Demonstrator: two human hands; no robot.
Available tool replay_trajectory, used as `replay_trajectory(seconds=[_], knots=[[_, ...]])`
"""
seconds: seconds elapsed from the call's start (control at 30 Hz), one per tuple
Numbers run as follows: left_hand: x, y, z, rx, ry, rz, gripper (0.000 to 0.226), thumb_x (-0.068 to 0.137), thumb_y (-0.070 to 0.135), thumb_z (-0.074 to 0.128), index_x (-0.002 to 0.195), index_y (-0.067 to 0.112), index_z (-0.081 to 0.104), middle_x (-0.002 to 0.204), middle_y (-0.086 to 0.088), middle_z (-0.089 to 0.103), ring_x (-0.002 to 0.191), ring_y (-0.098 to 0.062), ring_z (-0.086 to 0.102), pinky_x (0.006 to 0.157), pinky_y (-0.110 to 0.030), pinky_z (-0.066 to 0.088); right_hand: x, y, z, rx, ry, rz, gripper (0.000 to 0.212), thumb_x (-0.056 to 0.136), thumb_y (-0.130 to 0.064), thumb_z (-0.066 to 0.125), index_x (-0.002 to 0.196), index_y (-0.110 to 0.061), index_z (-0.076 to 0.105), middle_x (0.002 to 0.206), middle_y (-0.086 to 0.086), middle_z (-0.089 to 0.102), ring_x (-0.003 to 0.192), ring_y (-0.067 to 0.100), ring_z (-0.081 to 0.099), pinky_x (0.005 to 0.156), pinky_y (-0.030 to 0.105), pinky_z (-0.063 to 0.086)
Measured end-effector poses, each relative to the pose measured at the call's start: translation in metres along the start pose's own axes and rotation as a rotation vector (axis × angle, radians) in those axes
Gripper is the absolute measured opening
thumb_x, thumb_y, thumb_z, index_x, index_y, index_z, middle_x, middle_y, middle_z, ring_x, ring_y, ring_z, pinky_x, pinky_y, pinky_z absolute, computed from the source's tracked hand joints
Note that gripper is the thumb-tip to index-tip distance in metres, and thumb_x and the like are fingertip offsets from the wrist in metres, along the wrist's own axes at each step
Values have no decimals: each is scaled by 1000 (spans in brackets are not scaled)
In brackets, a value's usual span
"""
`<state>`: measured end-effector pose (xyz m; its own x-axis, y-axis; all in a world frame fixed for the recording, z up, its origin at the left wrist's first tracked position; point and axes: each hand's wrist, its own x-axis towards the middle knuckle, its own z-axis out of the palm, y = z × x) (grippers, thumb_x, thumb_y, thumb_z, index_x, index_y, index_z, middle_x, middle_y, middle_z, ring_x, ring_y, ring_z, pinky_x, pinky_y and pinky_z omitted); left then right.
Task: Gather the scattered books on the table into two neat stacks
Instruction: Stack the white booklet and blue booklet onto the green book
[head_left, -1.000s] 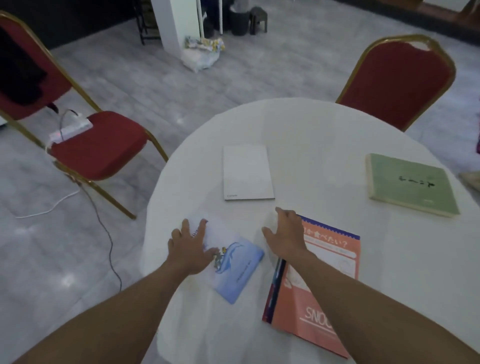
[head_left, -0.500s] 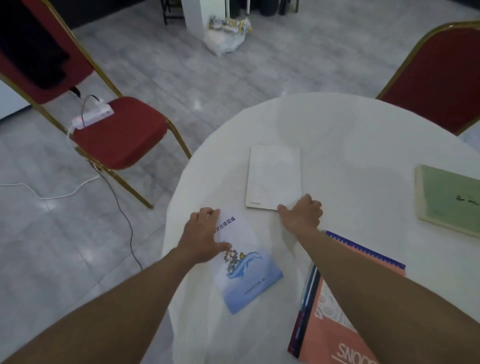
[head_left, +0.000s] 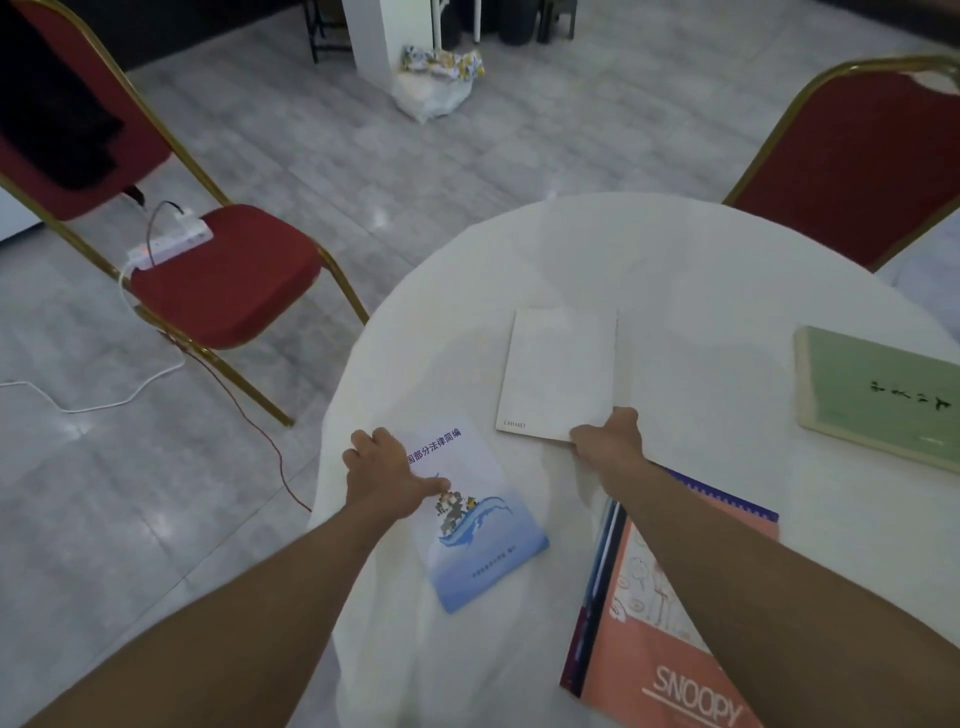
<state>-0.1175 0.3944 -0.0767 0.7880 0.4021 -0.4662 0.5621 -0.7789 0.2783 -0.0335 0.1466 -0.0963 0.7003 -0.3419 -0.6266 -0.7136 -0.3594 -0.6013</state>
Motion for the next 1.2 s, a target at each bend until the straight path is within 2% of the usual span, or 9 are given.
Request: replay_trajectory(seconds=[0.1,0.23,0.33,0.43,0.5,0.63,0.73,0.93,1.2], knots=[[-3,6,-3,-35,-37,-63,103,55,53,88,127,0,35,130,-15,32,120,-35,42,95,-41,44,0,18,-3,55,8,-30,64,71,-14,64,132,-7,46,116,13,65,100,31,66,86,42,60],[-10,10,-4,-338,-30,-44,94,59,24,93,128,-1,33,133,-18,25,109,-36,54,94,-38,48,-8,25,-13,175,13,-69,60,72,-8,65,129,-11,45,113,9,64,99,27,66,85,47,62],[-19,17,-3,-497,63,-35,82,63,11,90,125,-1,37,128,-19,43,112,-33,54,90,-36,46,-17,25,-27,249,6,-87,57,81,-2,61,131,-18,39,113,3,57,107,26,61,92,47,59],[-25,28,-6,-606,73,-66,57,72,15,83,117,4,48,115,-14,62,105,-31,62,83,-35,51,-23,28,-43,374,-5,-121,51,89,-5,53,134,-24,41,116,0,58,113,27,60,92,52,59],[-27,37,-11,-644,55,1,41,80,19,76,115,11,55,115,-11,66,104,-29,63,88,-38,53,-28,27,-53,458,14,-129,47,96,-5,47,139,-22,41,120,2,57,115,27,60,92,51,59],[-38,71,-26,-583,33,219,23,94,24,57,115,21,48,112,-3,65,102,-30,63,93,-46,52,-41,25,-80,657,39,-99,44,100,0,41,138,-20,42,127,6,56,114,31,64,65,33,64],[-44,105,-37,-559,72,388,17,97,23,51,111,19,43,100,2,63,92,-27,63,85,-40,53,-46,21,-105,823,89,-94,43,100,3,43,139,-17,41,129,6,56,112,28,64,82,40,63],[-43,179,-48,-630,79,577,12,97,22,53,107,22,45,87,9,61,76,-6,63,61,-24,48,-34,18,-152,1030,219,-82,44,96,8,43,131,-20,44,134,9,54,115,36,65,62,29,63],[-24,279,-13,-563,-114,741,14,96,27,55,109,23,53,95,6,67,83,-9,67,72,-32,56,12,41,-214,1290,471,-56,47,94,11,42,137,-8,43,133,14,54,112,37,65,60,32,63]])
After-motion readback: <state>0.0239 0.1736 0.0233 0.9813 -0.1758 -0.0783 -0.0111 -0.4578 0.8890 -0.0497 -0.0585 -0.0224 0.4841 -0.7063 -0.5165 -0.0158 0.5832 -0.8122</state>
